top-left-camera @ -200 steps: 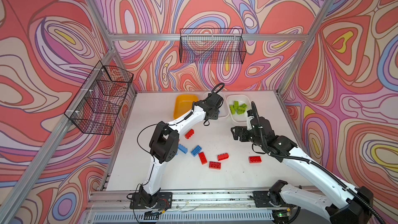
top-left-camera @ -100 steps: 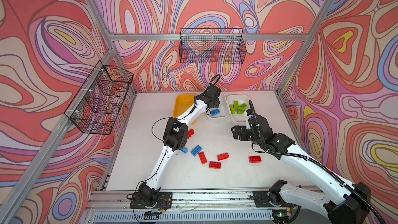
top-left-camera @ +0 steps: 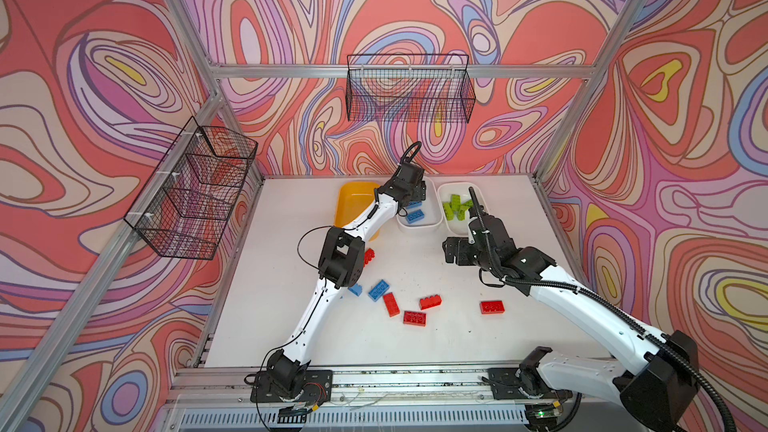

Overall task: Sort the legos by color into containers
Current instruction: 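Carry the blue brick with the left gripper into the nearer white tray and release, then move the left gripper back to a blue brick among the red bricks and grasp it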

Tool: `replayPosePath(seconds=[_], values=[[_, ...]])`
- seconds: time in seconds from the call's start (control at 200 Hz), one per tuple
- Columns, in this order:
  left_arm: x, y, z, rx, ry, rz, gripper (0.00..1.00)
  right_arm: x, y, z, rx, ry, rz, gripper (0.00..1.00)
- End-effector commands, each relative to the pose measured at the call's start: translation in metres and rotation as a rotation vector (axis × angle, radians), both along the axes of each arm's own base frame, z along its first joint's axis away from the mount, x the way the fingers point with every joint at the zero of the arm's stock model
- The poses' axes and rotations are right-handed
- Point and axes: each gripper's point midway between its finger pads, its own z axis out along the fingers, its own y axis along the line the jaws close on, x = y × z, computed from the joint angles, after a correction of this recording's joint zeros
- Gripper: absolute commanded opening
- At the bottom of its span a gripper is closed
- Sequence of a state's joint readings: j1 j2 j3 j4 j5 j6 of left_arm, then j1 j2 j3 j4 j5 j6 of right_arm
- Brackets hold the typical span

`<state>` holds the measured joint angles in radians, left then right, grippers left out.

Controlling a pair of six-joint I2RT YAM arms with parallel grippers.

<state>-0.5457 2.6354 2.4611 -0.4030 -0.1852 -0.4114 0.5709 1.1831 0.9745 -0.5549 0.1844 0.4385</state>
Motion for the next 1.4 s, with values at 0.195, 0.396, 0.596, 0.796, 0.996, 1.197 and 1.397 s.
replayPosePath(seconds=[0.195, 0.396, 0.596, 0.796, 0.996, 1.197, 1.397], values=[[-0.064, 0.032, 0.079, -0.043, -0.032, 0.036, 0.88, -0.007, 0.0, 0.026, 0.064, -0.046, 0.005, 0.98], [-0.171, 0.087, 0.077, 0.0, 0.039, 0.092, 0.88, -0.018, 0.004, 0.03, 0.122, -0.049, 0.031, 0.98], [-0.279, 0.15, 0.04, 0.025, 0.169, 0.194, 0.88, -0.022, 0.007, 0.021, 0.112, -0.026, 0.049, 0.98], [-0.339, 0.179, -0.006, -0.025, 0.277, 0.26, 0.87, -0.025, 0.017, 0.013, 0.121, -0.015, 0.07, 0.98], [-0.356, 0.181, -0.037, -0.056, 0.346, 0.273, 0.82, -0.032, 0.027, 0.007, 0.118, -0.002, 0.089, 0.98], [-0.357, 0.183, -0.055, -0.033, 0.373, 0.294, 0.78, -0.035, 0.027, 0.004, 0.115, 0.005, 0.091, 0.98], [-0.348, 0.181, -0.067, 0.015, 0.387, 0.306, 0.76, -0.036, 0.027, -0.002, 0.111, 0.016, 0.09, 0.98]])
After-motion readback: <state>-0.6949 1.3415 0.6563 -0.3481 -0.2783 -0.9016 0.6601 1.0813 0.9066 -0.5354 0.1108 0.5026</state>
